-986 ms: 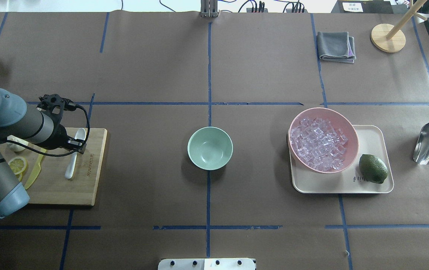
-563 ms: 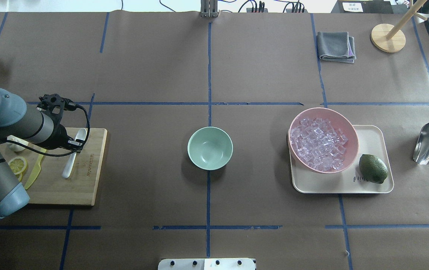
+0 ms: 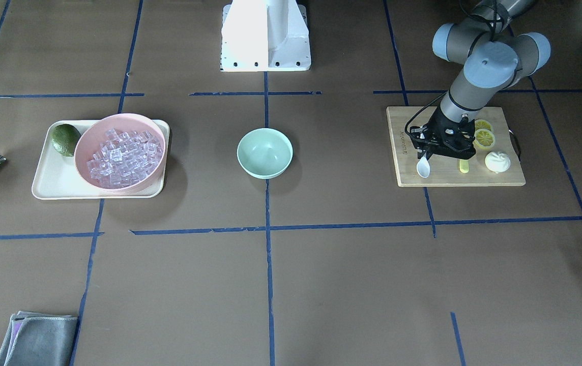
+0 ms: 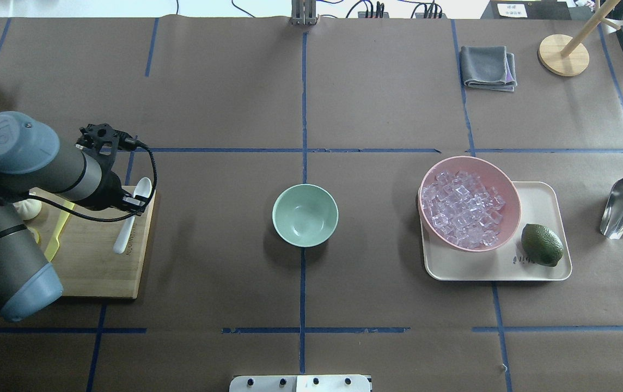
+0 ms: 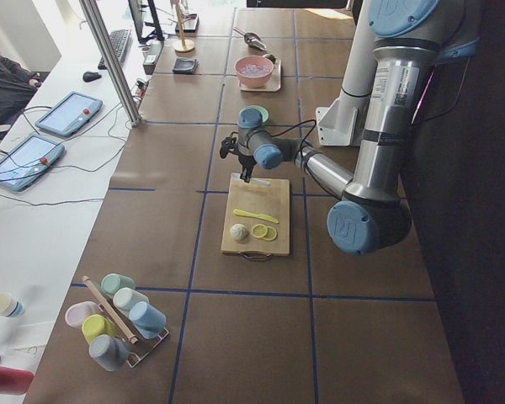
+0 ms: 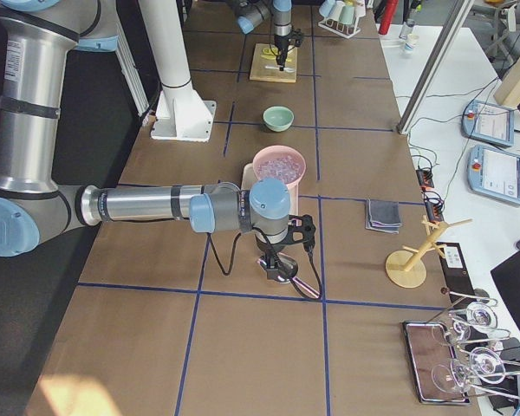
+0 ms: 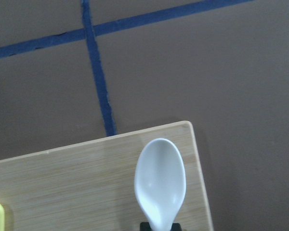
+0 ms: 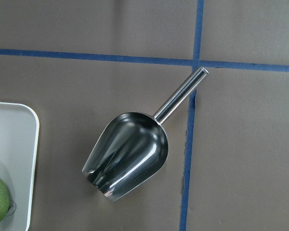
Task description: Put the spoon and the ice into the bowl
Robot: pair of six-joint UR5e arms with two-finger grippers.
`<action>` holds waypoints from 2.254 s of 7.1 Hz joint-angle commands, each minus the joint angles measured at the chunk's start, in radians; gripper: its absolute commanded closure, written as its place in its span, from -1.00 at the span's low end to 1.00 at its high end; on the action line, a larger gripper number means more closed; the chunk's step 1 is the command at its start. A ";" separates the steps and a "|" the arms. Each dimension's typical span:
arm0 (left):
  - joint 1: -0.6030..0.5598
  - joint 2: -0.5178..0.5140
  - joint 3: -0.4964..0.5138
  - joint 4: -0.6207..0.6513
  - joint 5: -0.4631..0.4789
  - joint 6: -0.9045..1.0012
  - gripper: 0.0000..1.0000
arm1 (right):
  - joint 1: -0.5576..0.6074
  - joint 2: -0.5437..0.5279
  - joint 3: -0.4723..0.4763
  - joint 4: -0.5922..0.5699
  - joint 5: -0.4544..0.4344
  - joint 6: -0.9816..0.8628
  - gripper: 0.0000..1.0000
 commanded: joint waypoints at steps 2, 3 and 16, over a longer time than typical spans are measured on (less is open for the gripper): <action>0.123 -0.251 0.041 0.044 0.004 -0.015 1.00 | 0.000 -0.001 -0.001 0.000 0.000 -0.001 -1.00; 0.134 -0.315 0.070 0.085 0.004 -0.017 1.00 | 0.000 -0.001 -0.001 0.000 0.000 -0.001 -1.00; -0.006 -0.318 0.016 0.378 0.046 0.252 -0.99 | -0.003 0.013 0.002 0.002 0.002 -0.006 -1.00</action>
